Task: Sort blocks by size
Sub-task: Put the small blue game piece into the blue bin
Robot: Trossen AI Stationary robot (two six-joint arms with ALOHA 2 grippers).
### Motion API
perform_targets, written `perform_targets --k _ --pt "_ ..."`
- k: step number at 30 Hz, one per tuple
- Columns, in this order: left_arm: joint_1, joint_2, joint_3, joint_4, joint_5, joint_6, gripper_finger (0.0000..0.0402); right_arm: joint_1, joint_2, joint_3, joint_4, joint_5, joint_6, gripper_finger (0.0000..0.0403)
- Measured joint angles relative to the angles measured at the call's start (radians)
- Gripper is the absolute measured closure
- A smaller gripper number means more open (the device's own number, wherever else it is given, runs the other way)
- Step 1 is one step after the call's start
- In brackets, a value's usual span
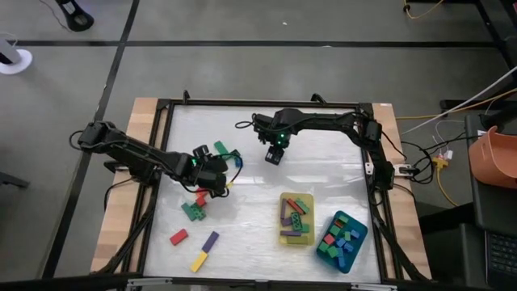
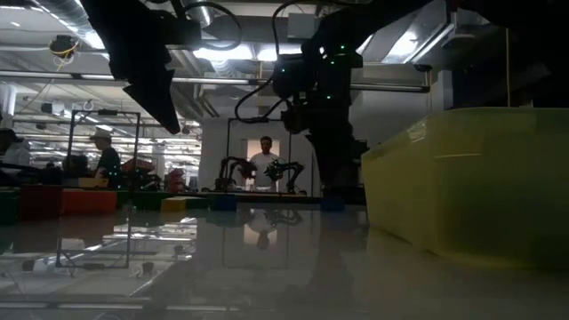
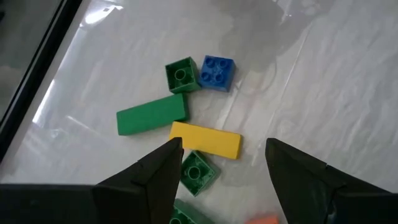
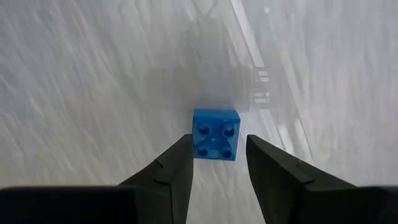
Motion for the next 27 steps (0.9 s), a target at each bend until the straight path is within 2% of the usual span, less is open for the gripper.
perform_targets --k 6,18,27 --pt "-0.001 0.000 0.000 0.009 0.000 0.031 0.0183 0.000 0.000 0.000 0.013 -0.001 0.000 0.0244" --pt "0.000 0.000 0.000 0.015 0.000 0.033 0.0183 0.000 0.042 0.002 0.007 -0.003 0.047 0.0158" --pt "0.000 0.000 0.000 0.016 0.000 0.033 0.0183 -0.001 0.096 0.002 0.003 -0.012 0.047 0.0150"
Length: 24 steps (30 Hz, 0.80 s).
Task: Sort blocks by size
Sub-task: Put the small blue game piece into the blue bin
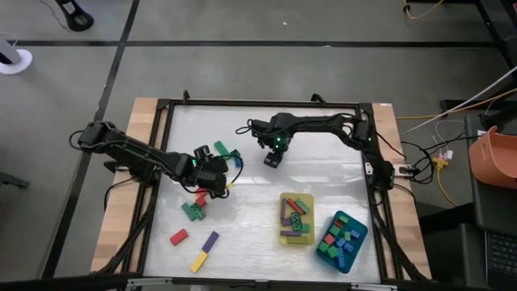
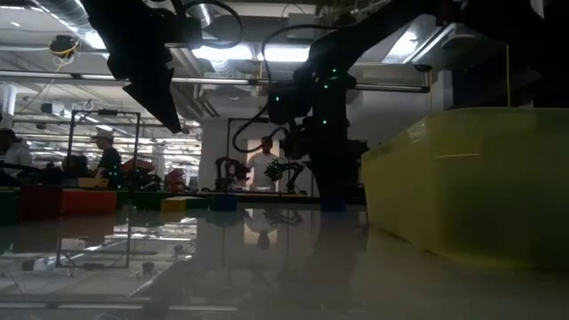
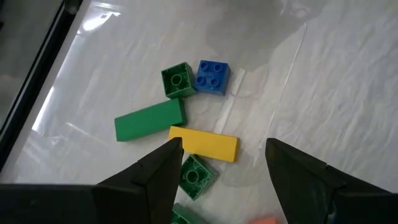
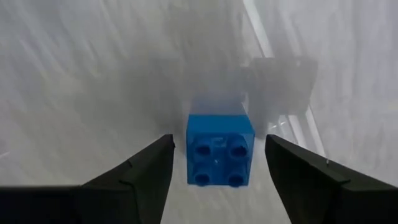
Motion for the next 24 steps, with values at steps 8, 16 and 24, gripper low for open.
perform_targets --k 8,16,24 --pt "0.000 0.000 0.000 0.003 0.000 -0.006 0.0183 0.000 0.001 0.013 -0.069 -0.007 -0.023 0.0236" --pt "0.000 0.000 0.000 0.008 0.000 -0.035 0.0183 0.000 -0.001 0.016 -0.152 -0.007 -0.050 0.0291" --pt "0.000 0.000 0.000 0.009 0.000 -0.041 0.0183 0.000 -0.002 0.015 -0.148 -0.008 -0.051 0.0213"
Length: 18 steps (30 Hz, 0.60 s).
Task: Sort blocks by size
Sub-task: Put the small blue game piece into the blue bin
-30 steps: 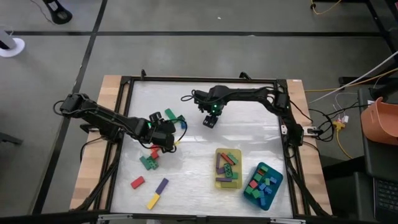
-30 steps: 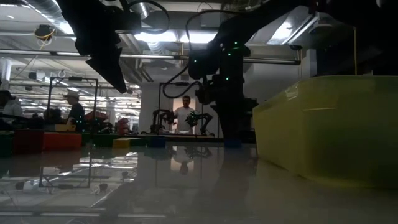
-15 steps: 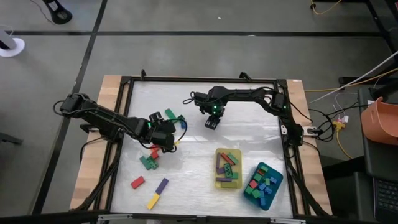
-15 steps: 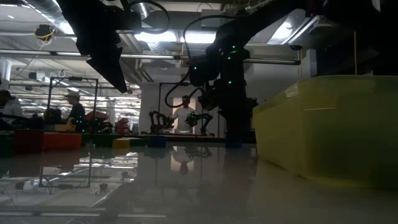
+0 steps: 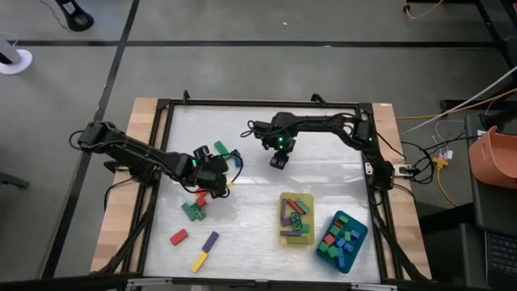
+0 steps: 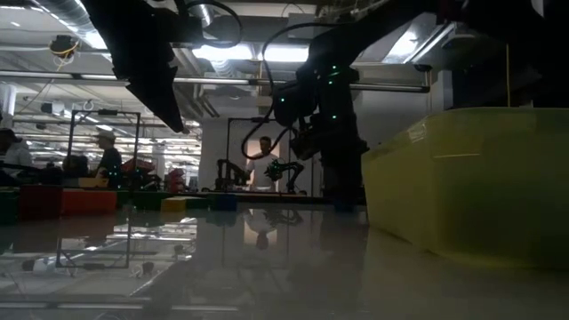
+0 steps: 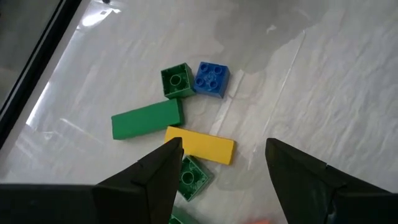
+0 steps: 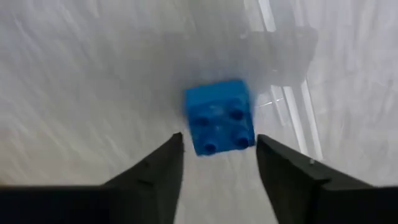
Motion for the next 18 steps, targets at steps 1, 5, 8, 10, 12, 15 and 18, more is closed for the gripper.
perform_targets --k 1,5,8,10,12,15,18 --pt "0.000 0.000 0.000 0.001 0.000 0.000 0.0183 0.000 0.002 -0.001 0.003 0.000 0.000 0.0198" --pt "0.000 0.000 0.000 0.001 0.000 0.001 0.0183 0.000 0.003 -0.002 -0.003 0.000 0.002 0.0149" --pt "0.000 0.000 0.000 0.001 0.000 0.003 0.0183 0.000 0.003 -0.002 -0.021 0.000 0.004 0.0125" --pt "0.000 0.000 0.000 0.001 0.000 0.004 0.0183 0.000 0.003 -0.002 -0.028 0.000 0.000 0.0116" --pt "0.000 0.000 0.000 0.001 0.000 0.004 0.0183 0.000 0.003 -0.002 -0.020 0.000 -0.026 0.0112" --pt "0.000 0.000 0.000 0.001 0.000 0.004 0.0183 0.000 0.003 -0.001 -0.012 0.000 -0.063 0.0110" --pt "0.000 0.000 0.000 0.001 0.000 0.002 0.0183 0.001 0.003 -0.001 0.014 0.000 -0.084 0.0110"
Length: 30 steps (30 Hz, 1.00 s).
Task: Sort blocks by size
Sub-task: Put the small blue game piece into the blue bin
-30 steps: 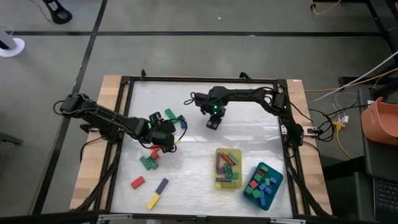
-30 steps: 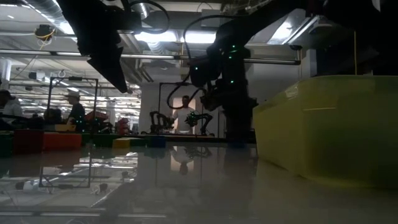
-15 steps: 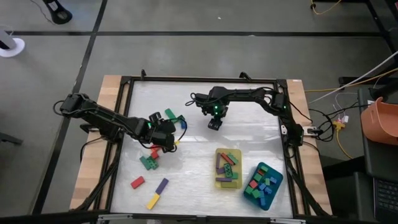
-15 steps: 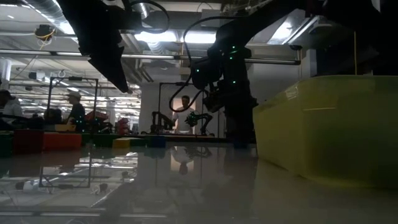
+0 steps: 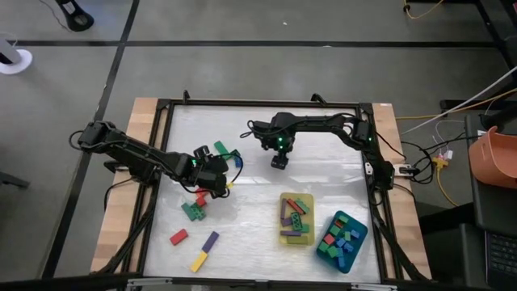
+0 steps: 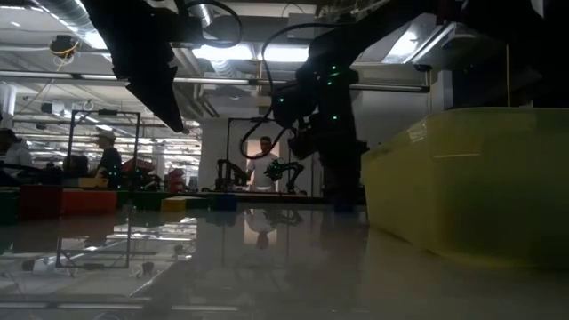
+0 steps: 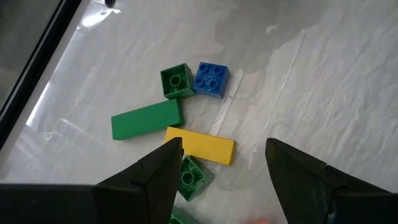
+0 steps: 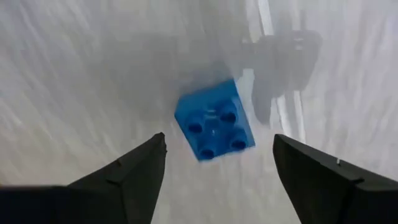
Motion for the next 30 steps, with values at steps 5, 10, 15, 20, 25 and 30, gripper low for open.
perform_targets --k 5,10,15,20,25,30 --pt "0.000 0.000 0.000 0.000 0.000 -0.002 0.0183 0.000 0.000 0.000 0.060 0.009 -0.069 0.0109" --pt "0.000 0.000 0.000 0.000 0.000 0.000 0.0183 0.000 0.000 -0.003 0.068 0.011 -0.069 0.0113" --pt "0.000 0.000 0.000 -0.002 0.000 0.001 0.0183 -0.001 -0.001 -0.056 0.084 0.017 -0.069 0.0160" --pt "0.000 0.000 0.000 -0.003 0.000 0.008 0.0183 -0.001 -0.008 -0.081 0.111 0.022 -0.070 0.0231" --pt "0.000 0.000 0.000 -0.003 0.000 0.005 0.0183 0.008 -0.003 -0.050 0.091 0.027 -0.116 0.0267" --pt "0.000 0.000 0.000 -0.001 0.000 -0.002 0.0183 0.031 -0.001 0.007 0.055 0.020 -0.144 0.0260"
